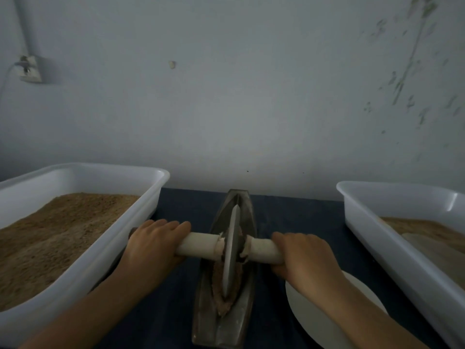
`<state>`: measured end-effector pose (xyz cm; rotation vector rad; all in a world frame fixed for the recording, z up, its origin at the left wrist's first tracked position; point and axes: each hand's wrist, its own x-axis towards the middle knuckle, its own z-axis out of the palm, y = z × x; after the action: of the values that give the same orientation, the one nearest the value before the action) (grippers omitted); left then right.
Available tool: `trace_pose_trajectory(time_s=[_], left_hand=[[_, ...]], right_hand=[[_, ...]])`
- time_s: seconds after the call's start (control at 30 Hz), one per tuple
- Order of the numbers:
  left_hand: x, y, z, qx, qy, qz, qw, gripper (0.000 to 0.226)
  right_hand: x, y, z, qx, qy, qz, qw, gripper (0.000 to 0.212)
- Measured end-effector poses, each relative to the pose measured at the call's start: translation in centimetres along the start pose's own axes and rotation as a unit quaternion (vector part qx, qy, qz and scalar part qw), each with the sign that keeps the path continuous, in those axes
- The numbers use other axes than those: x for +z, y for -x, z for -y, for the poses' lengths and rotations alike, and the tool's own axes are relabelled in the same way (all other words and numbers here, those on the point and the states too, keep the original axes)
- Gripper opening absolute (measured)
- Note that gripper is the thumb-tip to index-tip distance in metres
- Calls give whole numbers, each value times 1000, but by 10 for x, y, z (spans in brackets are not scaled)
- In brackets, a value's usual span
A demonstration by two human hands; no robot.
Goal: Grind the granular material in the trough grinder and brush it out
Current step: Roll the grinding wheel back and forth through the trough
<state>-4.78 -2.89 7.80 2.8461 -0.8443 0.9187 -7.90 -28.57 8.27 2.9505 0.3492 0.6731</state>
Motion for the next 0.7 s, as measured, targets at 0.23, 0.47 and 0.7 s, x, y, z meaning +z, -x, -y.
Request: trace_pose_trajectory(time_s=[0.23, 0.47, 0.7], left_hand=[[36, -40, 14, -68, -30, 60, 995, 30], [54, -65, 20, -107, -52, 66, 991, 29], [39, -38, 8, -90, -30, 33, 995, 28]], right_hand=[[23, -41, -15, 32, -15, 53, 998, 26], [32, -76, -24, 44, 19, 39, 998, 22], [33, -50, -20, 31, 16, 19, 999, 24]])
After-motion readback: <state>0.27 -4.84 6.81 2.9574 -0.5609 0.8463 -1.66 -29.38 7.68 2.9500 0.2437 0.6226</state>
